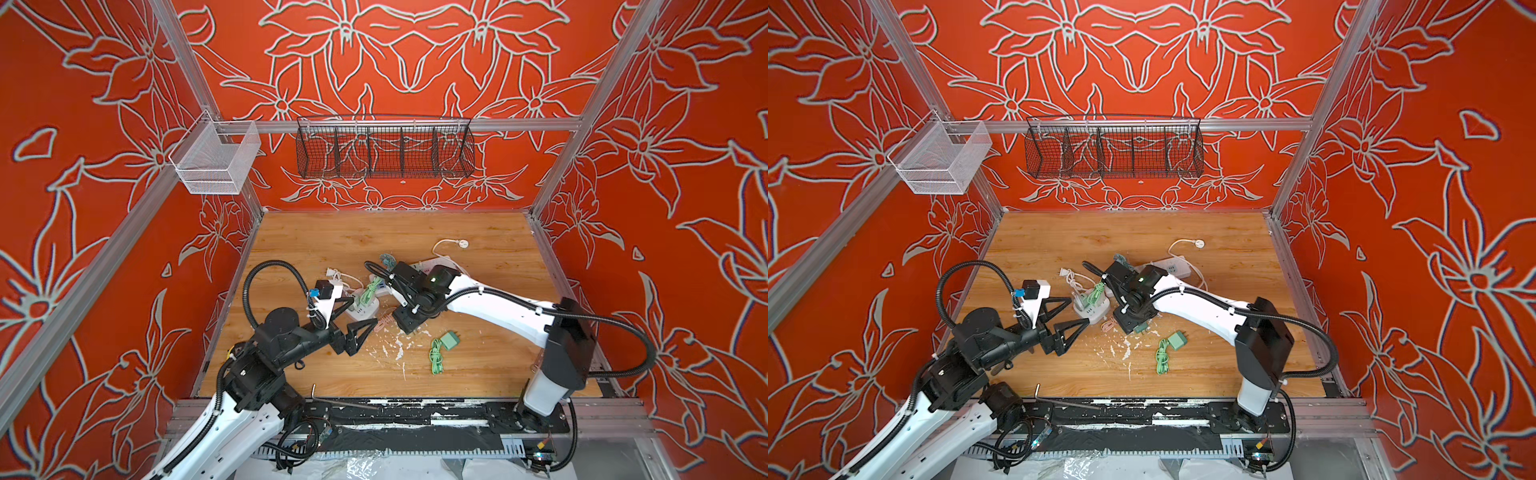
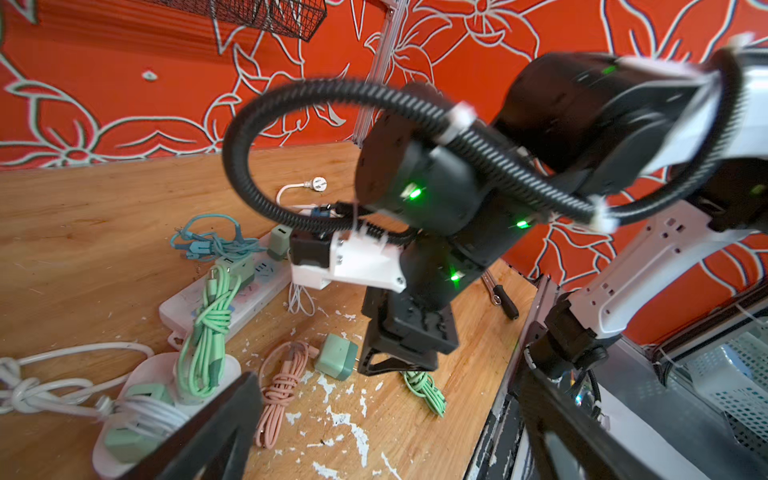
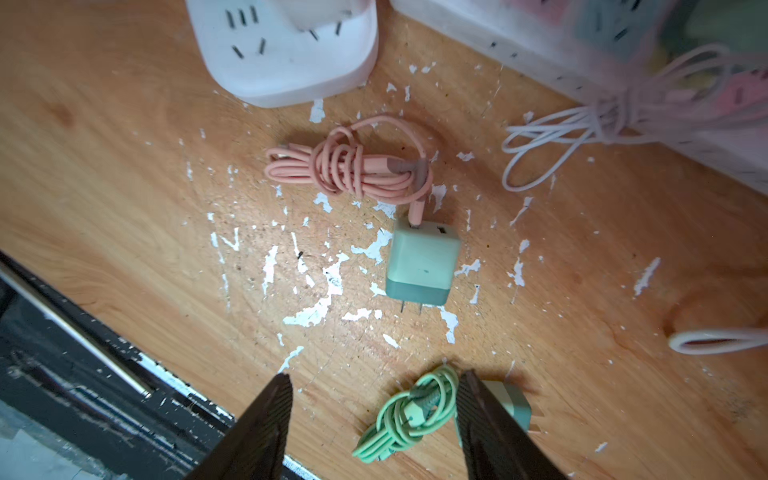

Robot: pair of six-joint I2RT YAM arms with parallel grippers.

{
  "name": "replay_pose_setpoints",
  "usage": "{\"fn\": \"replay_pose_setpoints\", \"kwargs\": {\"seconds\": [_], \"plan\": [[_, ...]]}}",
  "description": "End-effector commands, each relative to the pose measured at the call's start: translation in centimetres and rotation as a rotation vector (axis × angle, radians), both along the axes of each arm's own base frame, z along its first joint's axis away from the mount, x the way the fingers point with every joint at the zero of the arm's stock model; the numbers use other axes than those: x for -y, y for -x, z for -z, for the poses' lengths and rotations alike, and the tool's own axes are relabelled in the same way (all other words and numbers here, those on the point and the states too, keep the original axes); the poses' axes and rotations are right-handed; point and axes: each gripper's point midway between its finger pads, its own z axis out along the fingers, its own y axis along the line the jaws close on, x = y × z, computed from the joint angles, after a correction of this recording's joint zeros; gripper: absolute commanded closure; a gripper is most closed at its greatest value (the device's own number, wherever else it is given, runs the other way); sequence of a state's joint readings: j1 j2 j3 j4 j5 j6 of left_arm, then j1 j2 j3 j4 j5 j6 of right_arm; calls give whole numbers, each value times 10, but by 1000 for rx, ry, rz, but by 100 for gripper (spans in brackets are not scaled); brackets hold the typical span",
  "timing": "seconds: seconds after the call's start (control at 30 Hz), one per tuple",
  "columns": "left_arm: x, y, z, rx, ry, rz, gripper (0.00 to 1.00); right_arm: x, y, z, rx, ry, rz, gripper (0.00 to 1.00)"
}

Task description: Insert the plug

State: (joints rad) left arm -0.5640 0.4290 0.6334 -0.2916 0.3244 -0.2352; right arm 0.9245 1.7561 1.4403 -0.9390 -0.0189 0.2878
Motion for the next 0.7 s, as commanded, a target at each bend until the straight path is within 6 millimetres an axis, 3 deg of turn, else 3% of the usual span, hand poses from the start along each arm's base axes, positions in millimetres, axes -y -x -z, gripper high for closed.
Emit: {"fn": "replay_pose_setpoints", "kwargs": {"seconds": [0.0, 0.23, 0.47, 0.67], "plan": [[-15, 18, -6, -21, -34, -14, 3, -2, -3, 9, -60, 12, 3, 33], [-32, 53, -12, 25, -106, 28, 3, -4, -20, 43, -121, 73, 18, 32], [-42, 56, -12, 101, -71, -13, 3, 1, -38, 59, -133, 120, 34, 32], [-45, 59, -16, 124, -59, -25, 3, 6, -40, 70, -161, 179, 22, 34]]}}
